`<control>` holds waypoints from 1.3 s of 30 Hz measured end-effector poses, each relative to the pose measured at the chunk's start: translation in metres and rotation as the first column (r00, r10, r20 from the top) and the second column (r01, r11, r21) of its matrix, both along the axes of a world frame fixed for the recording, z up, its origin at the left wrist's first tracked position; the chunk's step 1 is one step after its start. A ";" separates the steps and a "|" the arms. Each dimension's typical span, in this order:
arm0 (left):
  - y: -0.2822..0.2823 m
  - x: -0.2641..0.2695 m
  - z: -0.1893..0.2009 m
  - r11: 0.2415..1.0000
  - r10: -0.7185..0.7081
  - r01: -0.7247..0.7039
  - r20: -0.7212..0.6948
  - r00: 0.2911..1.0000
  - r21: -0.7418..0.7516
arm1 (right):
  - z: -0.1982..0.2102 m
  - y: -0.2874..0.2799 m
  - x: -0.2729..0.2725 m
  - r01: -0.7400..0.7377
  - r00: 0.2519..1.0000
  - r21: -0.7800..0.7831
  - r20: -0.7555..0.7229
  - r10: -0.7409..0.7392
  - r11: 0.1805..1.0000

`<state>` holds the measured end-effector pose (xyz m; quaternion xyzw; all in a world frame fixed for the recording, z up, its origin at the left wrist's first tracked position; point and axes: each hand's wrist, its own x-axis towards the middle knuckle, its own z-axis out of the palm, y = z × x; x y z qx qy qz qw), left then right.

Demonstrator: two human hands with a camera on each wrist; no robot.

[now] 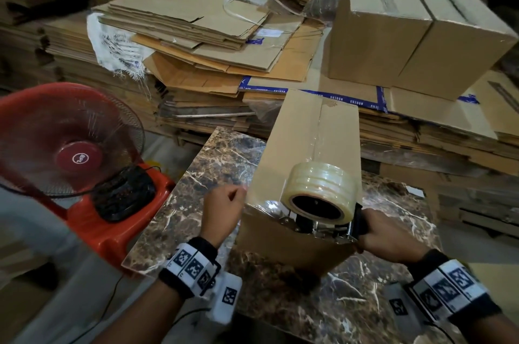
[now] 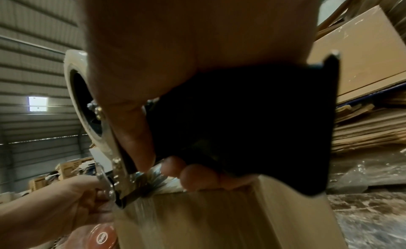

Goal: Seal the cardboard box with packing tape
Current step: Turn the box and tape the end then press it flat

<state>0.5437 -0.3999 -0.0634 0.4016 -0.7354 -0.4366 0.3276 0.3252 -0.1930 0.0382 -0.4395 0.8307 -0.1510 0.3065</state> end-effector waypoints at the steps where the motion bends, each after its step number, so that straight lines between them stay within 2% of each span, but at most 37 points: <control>1: 0.008 -0.003 -0.005 1.000 -0.010 0.010 -0.025 1.000 0.007 | -0.003 0.001 -0.002 -0.006 1.000 -0.005 0.010 0.006 1.000; 4: 0.027 -0.010 -0.019 0.997 0.043 -0.035 -0.118 0.992 0.066 | -0.008 0.003 -0.006 -0.041 0.998 -0.031 0.041 0.043 0.999; 7: 0.031 -0.019 -0.020 0.987 0.120 -0.111 -0.078 0.990 0.114 | -0.010 0.005 -0.007 -0.086 0.996 -0.041 0.036 0.088 0.995; 9: 0.029 -0.024 -0.018 0.967 0.164 -0.148 -0.064 0.984 0.205 | -0.011 0.005 -0.009 -0.115 0.993 -0.047 0.026 0.116 0.992; 13: 0.029 -0.026 -0.007 0.908 0.201 -0.158 -0.070 0.977 0.389 | -0.017 0.003 -0.016 -0.164 0.986 -0.056 0.025 0.165 0.985; 17: 0.028 -0.027 0.000 0.859 0.248 -0.178 -0.087 0.965 0.479 | -0.017 0.014 -0.029 -0.221 0.974 -0.081 0.027 0.224 0.972; 21: 0.040 -0.034 0.010 0.858 0.310 -0.237 -0.090 0.947 0.456 | 0.004 0.058 -0.045 -0.219 0.972 -0.107 0.062 0.227 0.970; 25: 0.044 -0.037 0.017 0.866 0.332 -0.279 -0.060 0.941 0.414 | -0.007 0.107 -0.079 -0.196 0.980 -0.111 0.006 0.198 0.974; 26: 0.044 -0.037 0.016 0.879 0.316 -0.287 -0.012 0.949 0.381 | -0.014 0.113 -0.085 -0.202 0.979 -0.118 -0.023 0.200 0.972; 27: 0.045 -0.037 0.015 0.909 0.294 -0.302 0.073 0.953 0.287 | -0.019 0.117 -0.089 -0.206 0.978 -0.138 -0.038 0.203 0.969; 28: 0.048 -0.037 0.013 0.943 0.282 -0.308 0.189 0.941 0.126 | -0.024 0.118 -0.092 -0.211 0.977 -0.160 -0.056 0.204 0.964; 29: 0.053 -0.037 0.010 0.949 0.315 -0.304 0.307 0.898 -0.084 | -0.027 0.118 -0.093 -0.219 0.975 -0.181 -0.075 0.208 0.959; 30: 0.062 -0.039 0.007 0.921 0.365 -0.274 0.367 0.856 -0.279 | -0.031 0.117 -0.094 -0.230 0.971 -0.190 -0.103 0.214 0.954; 31: 0.072 -0.042 0.005 0.877 0.392 -0.223 0.366 0.844 -0.426 | -0.034 0.117 -0.095 -0.240 0.967 -0.183 -0.137 0.216 0.953; 32: 0.085 -0.048 0.002 0.833 0.350 -0.118 0.351 0.869 -0.540 | -0.038 0.117 -0.096 -0.233 0.966 -0.166 -0.155 0.208 0.958; 34: 0.112 -0.062 -0.005 0.760 0.101 0.215 0.438 0.893 -0.613 | -0.040 0.117 -0.097 -0.225 0.967 -0.160 -0.157 0.200 0.961; 36: 0.130 -0.077 -0.015 0.637 -0.074 0.482 0.575 0.815 -0.601 | -0.041 0.118 -0.098 -0.205 0.974 -0.178 -0.131 0.184 0.962; 38: 0.135 -0.089 -0.023 0.590 -0.099 0.579 0.661 0.744 -0.563 | -0.041 0.118 -0.098 -0.180 0.982 -0.205 -0.085 0.166 0.962; 39: 0.135 -0.092 -0.023 0.593 -0.097 0.577 0.661 0.744 -0.562 | -0.039 0.119 -0.098 -0.179 0.984 -0.216 -0.060 0.170 0.960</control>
